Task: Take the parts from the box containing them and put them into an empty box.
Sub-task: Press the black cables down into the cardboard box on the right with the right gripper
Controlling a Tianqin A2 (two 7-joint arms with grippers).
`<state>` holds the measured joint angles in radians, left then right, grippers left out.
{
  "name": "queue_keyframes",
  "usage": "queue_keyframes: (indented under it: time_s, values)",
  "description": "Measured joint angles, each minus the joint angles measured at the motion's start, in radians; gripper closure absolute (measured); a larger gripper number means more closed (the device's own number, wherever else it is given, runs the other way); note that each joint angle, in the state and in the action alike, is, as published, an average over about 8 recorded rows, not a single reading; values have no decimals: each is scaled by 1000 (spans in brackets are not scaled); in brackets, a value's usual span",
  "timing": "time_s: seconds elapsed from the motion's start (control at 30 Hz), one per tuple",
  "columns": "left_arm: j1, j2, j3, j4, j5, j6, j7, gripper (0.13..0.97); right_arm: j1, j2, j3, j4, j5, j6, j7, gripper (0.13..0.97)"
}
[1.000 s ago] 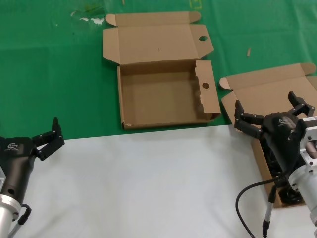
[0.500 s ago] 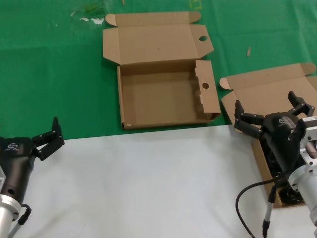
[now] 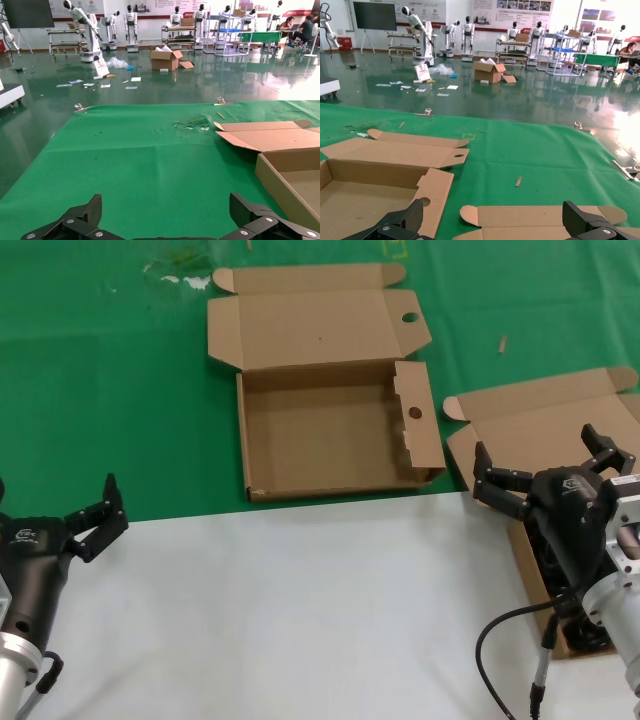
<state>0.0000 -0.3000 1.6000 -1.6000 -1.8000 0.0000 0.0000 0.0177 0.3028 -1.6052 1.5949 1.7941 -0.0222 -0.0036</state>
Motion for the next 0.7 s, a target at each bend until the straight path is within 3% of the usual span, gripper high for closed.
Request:
queue_keyframes:
  time_s: [0.3, 0.47, 0.7]
  values:
    - [0, 0, 0, 0, 0, 0, 0, 248, -5, -15, 27, -7, -11, -1, -16, 129]
    - [0, 0, 0, 0, 0, 0, 0, 347, -4, -13, 49, -16, -21, -15, -36, 129]
    - [0, 0, 0, 0, 0, 0, 0, 487, -10, 85, 27, -12, -49, -50, -33, 129]
